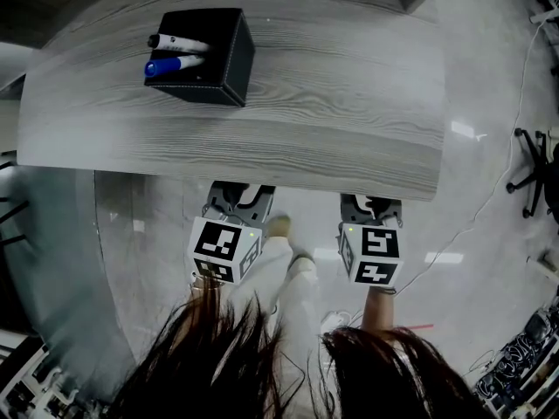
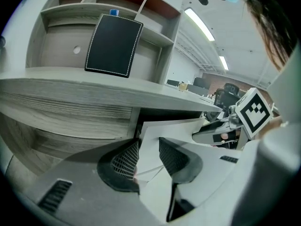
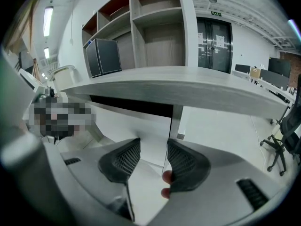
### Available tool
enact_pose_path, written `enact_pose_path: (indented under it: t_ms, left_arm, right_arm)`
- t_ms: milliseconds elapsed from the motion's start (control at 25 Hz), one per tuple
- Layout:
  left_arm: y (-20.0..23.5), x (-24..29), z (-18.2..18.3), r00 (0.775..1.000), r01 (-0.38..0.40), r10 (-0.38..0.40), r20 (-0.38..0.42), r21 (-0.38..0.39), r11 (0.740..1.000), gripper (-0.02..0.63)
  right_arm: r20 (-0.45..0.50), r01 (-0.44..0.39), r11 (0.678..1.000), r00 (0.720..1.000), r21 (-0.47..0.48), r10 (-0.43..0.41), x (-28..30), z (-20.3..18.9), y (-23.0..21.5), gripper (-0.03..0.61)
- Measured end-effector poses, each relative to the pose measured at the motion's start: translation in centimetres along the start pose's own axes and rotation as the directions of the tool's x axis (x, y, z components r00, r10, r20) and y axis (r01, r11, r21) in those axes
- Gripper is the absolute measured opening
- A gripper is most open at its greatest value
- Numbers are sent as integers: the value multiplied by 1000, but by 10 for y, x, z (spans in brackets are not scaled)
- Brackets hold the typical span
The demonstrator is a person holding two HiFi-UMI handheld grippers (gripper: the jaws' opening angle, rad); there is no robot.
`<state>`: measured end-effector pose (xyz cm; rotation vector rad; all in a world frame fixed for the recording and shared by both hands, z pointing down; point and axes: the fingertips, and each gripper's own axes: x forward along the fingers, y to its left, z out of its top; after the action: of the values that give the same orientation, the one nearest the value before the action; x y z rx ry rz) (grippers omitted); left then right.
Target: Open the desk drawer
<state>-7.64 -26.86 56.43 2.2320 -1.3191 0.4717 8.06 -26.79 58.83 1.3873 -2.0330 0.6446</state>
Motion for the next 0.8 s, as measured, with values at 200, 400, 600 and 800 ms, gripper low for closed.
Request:
enact_pose_path:
  t_ms: [200, 400, 600, 800]
  left_arm:
    - [0, 0, 0, 1000, -22, 22, 6, -11, 1000, 120]
    - [0, 0, 0, 1000, -28, 28, 9, -21, 999, 120]
    - [0, 0, 0, 999, -37, 37, 3, -26, 999, 118]
    - [0, -4, -1, 999, -41, 41, 0, -26, 999, 120]
  right_arm:
    - [12, 8, 1000, 1000, 21, -8, 0, -1, -1, 166]
    - [13, 15, 1000, 1000, 18, -15, 0, -3, -4, 166]
    - [11, 14, 1000, 1000, 24, -14, 0, -3, -4, 166]
    - [11, 16, 1000, 1000, 27, -17, -3, -4, -1, 166]
